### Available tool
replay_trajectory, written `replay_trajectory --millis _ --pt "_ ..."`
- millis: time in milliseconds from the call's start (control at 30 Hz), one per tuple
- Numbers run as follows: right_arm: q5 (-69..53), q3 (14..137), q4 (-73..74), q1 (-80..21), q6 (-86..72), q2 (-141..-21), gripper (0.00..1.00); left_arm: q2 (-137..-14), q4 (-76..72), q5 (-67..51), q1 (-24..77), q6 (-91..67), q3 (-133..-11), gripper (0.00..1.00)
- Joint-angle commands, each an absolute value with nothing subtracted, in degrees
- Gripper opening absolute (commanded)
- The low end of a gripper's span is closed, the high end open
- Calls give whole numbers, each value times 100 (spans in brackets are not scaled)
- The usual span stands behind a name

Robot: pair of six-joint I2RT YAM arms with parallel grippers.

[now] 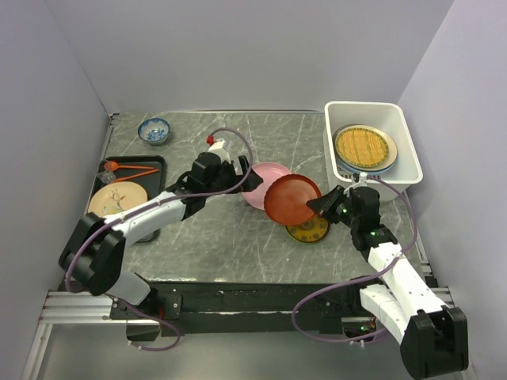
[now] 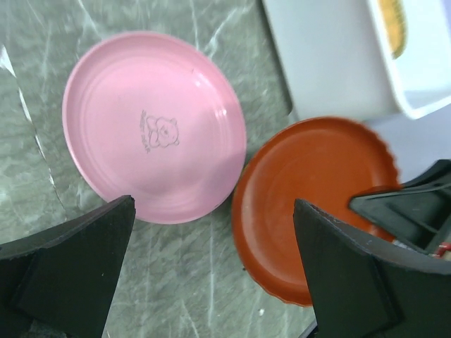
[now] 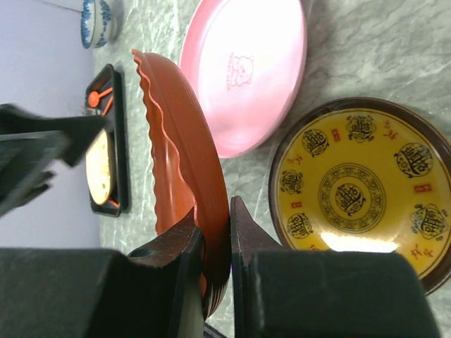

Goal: Place the plates into the plastic bin on the countertop
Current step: Place the plate in the plastic bin.

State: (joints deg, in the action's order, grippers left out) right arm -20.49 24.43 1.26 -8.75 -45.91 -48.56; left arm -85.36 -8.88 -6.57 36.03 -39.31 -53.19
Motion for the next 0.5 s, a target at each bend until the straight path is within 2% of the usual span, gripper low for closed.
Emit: replay_trajectory --millis 0,133,467 --pt "-1907 2865 106 -905 -4430 -4842 0 -7990 -985 -334 3498 -3999 -5247 99" --pt "-1969 3058 18 -896 -4412 -5071 0 -7928 -651 -378 3332 -3955 -5352 99" --pt "-2030 3603 -106 -905 -4403 -5571 0 -7726 -712 -448 3094 -4060 -4738 99"
